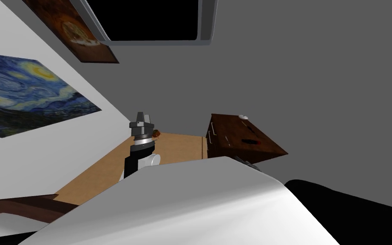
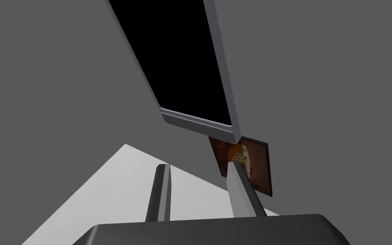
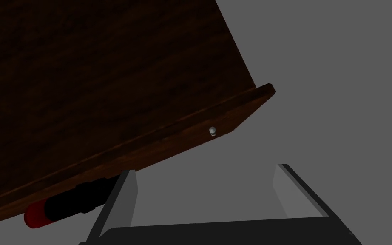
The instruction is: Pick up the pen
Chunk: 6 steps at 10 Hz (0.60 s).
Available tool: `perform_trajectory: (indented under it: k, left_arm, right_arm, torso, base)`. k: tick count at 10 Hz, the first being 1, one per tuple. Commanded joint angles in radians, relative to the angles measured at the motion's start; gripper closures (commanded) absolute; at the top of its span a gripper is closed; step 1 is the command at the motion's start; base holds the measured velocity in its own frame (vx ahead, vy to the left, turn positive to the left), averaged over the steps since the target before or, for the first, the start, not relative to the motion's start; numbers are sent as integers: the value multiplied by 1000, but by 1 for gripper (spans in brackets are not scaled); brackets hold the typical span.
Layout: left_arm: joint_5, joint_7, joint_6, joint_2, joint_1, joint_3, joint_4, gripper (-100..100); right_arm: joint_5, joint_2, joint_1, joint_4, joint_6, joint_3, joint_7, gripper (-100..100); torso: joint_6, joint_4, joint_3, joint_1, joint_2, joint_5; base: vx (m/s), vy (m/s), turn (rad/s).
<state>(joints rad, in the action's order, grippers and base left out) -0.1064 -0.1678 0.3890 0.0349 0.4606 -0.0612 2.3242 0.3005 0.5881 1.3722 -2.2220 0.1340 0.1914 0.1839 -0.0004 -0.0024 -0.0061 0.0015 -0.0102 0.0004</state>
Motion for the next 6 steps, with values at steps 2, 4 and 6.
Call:
perform_trajectory:
  k: [2, 4, 6]
  left_arm:
    - [0, 0, 0, 0, 0, 0, 0, 0]
    - [0, 0, 0, 0, 0, 0, 0, 0]
    - [0, 0, 0, 0, 0, 0, 0, 0]
  right_arm:
    - [-7, 77, 73, 2, -27, 30, 10, -100]
    - [-10, 126, 114, 5, -39, 44, 14, -100]
    - [-20, 190, 179, 8, -60, 70, 24, -100]
  torso:
    - [0, 0, 0, 0, 0, 0]
    - [0, 0, 0, 0, 0, 0]
    - [0, 0, -1, -1, -2, 0]
  base:
    - [177, 34, -21]
    - [142, 26, -11]
    - [211, 19, -32]
